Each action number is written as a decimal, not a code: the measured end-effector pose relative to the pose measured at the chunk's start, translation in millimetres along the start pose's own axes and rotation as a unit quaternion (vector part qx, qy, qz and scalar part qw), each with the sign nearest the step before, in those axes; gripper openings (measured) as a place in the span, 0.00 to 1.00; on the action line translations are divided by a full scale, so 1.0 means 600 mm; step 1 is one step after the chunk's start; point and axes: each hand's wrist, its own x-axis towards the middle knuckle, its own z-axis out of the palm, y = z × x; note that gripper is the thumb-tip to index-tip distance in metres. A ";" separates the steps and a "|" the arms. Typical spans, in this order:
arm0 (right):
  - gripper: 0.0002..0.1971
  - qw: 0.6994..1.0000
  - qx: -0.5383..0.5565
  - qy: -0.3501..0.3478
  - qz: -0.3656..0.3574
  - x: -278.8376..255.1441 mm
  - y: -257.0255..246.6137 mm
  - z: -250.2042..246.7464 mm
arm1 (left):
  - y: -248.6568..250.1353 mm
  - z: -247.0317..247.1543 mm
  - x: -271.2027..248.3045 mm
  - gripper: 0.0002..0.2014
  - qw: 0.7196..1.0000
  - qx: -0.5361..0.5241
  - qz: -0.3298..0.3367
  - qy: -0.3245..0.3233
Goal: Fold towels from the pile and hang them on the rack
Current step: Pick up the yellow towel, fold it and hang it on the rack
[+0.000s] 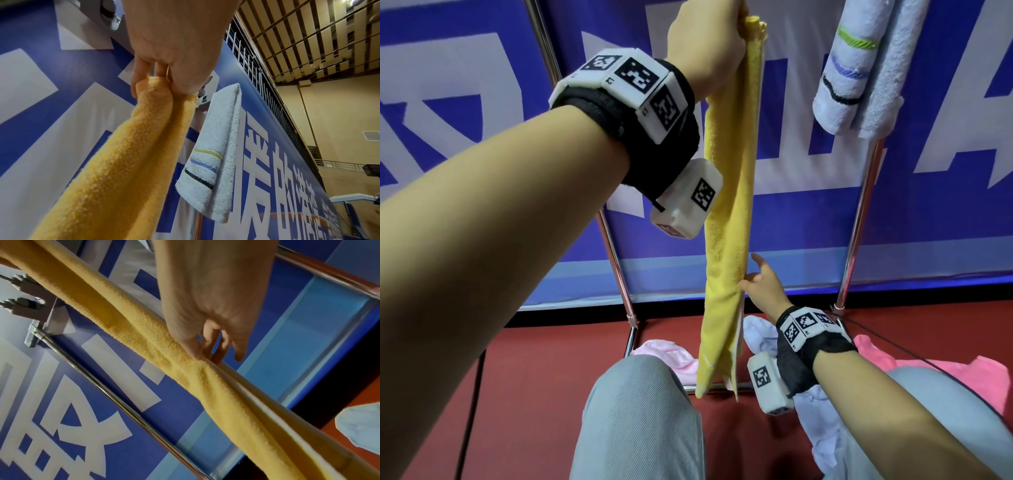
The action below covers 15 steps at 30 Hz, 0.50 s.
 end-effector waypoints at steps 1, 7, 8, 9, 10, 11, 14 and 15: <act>0.32 1.000 -0.006 0.002 -0.003 -0.001 0.001 0.001 | -0.002 -0.001 0.000 0.18 1.000 -0.003 -0.005 0.001; 0.21 0.999 -0.009 0.039 -0.010 -0.004 0.000 0.001 | -0.006 0.002 0.001 0.12 1.000 -0.013 -0.002 0.002; 0.19 0.999 -0.011 0.042 -0.011 -0.005 -0.002 0.001 | -0.006 0.002 0.002 0.11 1.000 -0.015 -0.004 0.003; 0.16 0.999 -0.021 0.047 -0.014 -0.006 -0.003 0.000 | -0.006 0.002 0.003 0.12 1.000 -0.017 -0.006 0.000; 0.14 0.998 -0.037 0.054 -0.017 -0.007 -0.006 -0.002 | -0.007 0.002 0.004 0.13 1.000 -0.015 -0.008 -0.005; 0.13 0.996 -0.055 0.061 -0.021 -0.008 -0.009 -0.004 | -0.008 0.003 0.005 0.14 1.000 -0.012 -0.010 -0.010; 0.13 0.993 -0.089 0.078 -0.020 -0.009 -0.017 -0.011 | -0.014 -0.002 0.005 0.11 1.000 -0.009 -0.017 -0.009; 0.14 0.992 -0.090 0.081 -0.015 -0.011 -0.019 -0.013 | -0.015 -0.005 0.003 0.12 1.000 -0.010 -0.022 -0.010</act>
